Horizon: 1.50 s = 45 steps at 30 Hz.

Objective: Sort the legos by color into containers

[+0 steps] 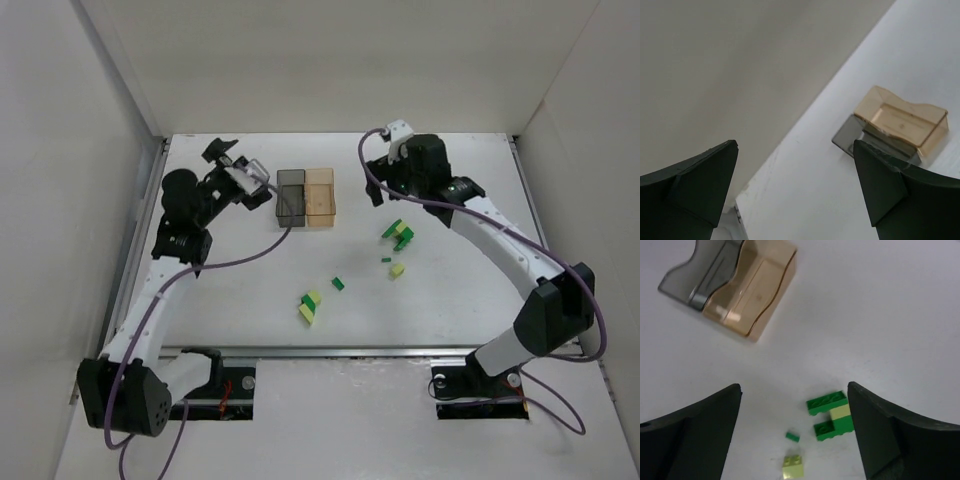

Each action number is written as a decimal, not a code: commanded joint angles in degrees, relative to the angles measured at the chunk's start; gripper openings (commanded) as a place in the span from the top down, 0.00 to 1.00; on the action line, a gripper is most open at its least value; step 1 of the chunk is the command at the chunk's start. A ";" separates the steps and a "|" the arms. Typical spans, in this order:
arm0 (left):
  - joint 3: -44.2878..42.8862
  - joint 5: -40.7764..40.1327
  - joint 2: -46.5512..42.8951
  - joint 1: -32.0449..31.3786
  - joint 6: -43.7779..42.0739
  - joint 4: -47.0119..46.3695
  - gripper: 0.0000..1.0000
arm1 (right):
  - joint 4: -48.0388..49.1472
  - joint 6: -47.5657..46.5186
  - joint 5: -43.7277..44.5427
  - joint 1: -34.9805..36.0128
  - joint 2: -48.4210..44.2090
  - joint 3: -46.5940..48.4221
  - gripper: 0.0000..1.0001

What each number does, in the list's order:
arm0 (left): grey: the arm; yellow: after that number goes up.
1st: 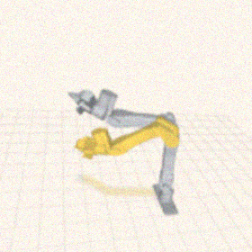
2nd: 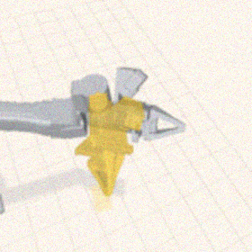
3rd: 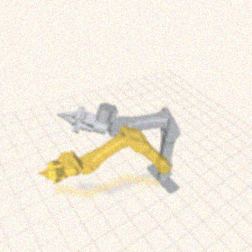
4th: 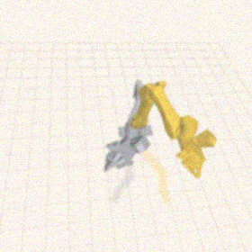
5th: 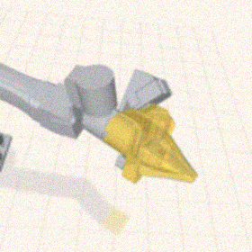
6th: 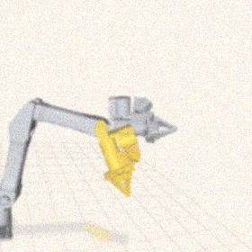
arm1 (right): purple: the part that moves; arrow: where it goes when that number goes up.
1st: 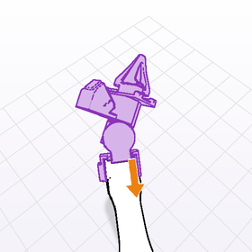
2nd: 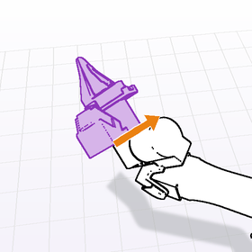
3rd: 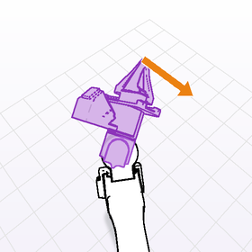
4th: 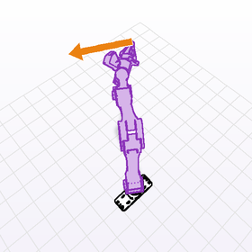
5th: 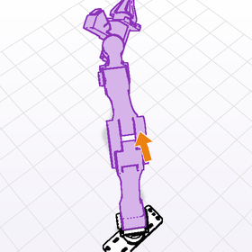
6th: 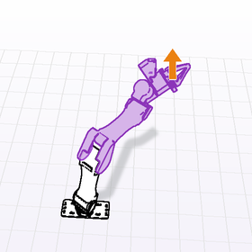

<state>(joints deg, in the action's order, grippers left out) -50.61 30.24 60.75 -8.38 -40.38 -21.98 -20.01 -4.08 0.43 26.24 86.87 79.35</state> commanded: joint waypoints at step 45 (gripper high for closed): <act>4.11 -26.81 -7.23 -1.29 26.66 29.10 0.01 | -1.65 16.45 8.80 18.86 22.05 16.32 1.00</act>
<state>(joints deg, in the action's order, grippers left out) -47.29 1.65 54.83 -9.41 -16.49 9.02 -19.59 8.25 4.75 47.44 102.06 83.70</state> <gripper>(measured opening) 0.993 0.231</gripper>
